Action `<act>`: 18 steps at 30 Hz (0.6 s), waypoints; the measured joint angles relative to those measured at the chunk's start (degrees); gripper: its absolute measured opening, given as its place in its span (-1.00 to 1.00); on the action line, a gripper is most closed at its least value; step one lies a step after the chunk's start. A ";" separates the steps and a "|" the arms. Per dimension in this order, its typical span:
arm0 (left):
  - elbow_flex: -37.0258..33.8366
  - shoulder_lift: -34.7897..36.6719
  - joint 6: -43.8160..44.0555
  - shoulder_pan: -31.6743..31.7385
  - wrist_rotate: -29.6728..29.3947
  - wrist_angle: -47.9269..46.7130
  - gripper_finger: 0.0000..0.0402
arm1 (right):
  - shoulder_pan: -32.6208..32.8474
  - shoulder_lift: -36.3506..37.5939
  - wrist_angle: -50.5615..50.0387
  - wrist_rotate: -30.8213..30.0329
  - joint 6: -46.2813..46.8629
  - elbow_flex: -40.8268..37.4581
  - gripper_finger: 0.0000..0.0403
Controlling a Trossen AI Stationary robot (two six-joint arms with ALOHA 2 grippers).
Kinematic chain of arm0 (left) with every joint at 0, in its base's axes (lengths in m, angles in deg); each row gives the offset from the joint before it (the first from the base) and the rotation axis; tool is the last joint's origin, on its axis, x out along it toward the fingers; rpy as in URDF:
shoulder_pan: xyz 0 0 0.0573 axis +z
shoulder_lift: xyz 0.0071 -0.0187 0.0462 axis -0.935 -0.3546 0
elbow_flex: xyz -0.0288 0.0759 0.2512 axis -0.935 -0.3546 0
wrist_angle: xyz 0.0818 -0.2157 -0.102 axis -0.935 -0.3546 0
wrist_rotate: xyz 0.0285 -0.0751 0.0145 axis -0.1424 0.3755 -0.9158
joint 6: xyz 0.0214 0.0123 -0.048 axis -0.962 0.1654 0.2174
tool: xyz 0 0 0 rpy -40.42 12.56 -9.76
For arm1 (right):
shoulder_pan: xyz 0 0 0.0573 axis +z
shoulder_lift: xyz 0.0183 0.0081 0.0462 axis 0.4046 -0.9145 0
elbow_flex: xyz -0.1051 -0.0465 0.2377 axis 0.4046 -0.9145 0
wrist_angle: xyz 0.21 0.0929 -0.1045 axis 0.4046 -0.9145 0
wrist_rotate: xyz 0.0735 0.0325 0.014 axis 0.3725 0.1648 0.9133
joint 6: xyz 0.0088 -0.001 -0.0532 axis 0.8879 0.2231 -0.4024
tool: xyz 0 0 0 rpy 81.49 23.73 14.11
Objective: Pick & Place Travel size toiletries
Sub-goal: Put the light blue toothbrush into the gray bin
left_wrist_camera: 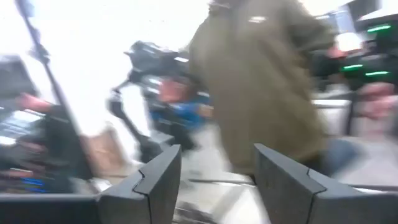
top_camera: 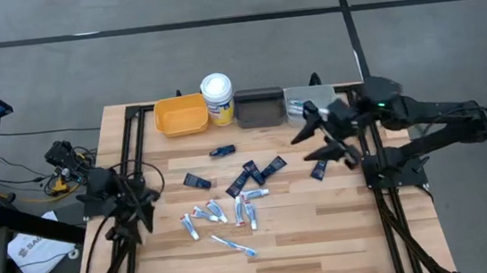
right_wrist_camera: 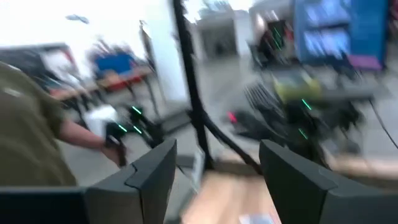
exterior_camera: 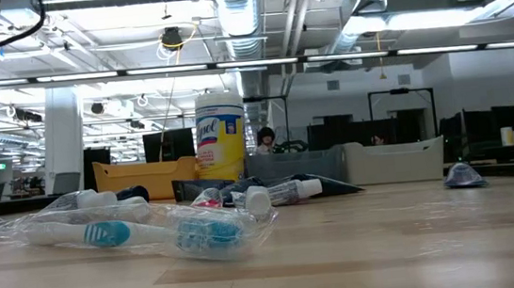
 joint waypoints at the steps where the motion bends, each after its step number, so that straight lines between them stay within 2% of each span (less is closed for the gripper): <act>1: 0.00 -0.01 -1.43 0.00 -2.04 1.82 -0.05 | 1.17 0.61 1.58 0.01 0.45 -0.02 0.10; 5: 0.00 0.01 -3.37 0.00 -9.55 8.94 -0.05 | 5.35 2.53 5.87 0.01 1.25 -0.01 0.10; 9: 0.00 0.01 -3.35 0.00 -14.23 15.36 -0.05 | 9.15 4.14 6.28 0.01 -1.40 -0.01 0.10; 18: 0.00 0.01 -3.31 0.00 -14.45 27.96 -0.05 | 9.13 13.13 -1.11 -0.44 -7.07 -0.02 -0.06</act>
